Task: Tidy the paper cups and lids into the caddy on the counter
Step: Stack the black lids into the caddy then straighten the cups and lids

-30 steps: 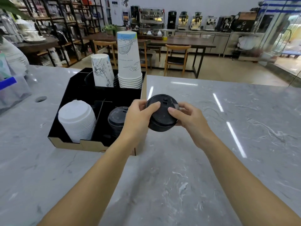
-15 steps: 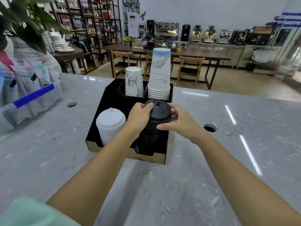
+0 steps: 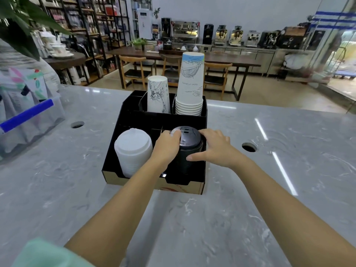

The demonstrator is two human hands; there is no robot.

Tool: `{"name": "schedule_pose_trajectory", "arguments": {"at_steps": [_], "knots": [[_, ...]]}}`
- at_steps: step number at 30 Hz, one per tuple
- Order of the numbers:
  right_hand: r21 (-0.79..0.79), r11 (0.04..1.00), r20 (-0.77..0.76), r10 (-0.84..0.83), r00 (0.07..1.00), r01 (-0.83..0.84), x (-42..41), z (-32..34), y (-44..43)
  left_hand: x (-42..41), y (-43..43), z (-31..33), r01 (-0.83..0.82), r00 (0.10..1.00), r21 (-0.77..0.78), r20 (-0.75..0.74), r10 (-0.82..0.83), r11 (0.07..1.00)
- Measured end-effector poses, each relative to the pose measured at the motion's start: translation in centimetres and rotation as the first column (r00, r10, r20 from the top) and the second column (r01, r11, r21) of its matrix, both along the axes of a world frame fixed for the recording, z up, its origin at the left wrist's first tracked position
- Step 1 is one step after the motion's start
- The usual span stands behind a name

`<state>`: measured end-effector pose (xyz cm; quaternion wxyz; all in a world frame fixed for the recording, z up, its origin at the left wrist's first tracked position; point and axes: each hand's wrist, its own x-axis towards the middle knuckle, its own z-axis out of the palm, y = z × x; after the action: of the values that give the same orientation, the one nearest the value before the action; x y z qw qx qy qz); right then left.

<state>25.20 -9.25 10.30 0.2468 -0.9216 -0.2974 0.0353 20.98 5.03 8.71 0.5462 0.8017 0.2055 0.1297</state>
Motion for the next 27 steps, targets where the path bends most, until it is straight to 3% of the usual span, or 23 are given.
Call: {"name": "schedule_pose_trajectory", "arguments": {"at_steps": [5,9,17,27], "knots": [[-0.119,0.993,0.075,-0.006,0.997,0.015,0.0,0.4,0.4,-0.1,0.0,-0.5,0.007,0.999,-0.084,0.039,-0.004,0.996],[-0.214,0.976,0.136,-0.004,0.991,0.033,0.1,0.4,0.1,-0.7,-0.5,-0.6,0.007,0.982,-0.052,0.189,0.003,0.999],[-0.241,0.970,0.108,-0.008,0.994,0.035,0.1,0.2,0.1,-0.9,-0.5,-0.8,0.071,0.980,0.072,0.183,-0.083,0.995],[-0.181,0.983,0.049,0.003,0.999,0.006,0.0,0.1,0.3,-1.2,-0.4,-0.8,0.084,0.980,-0.041,0.185,-0.075,0.996]]}}
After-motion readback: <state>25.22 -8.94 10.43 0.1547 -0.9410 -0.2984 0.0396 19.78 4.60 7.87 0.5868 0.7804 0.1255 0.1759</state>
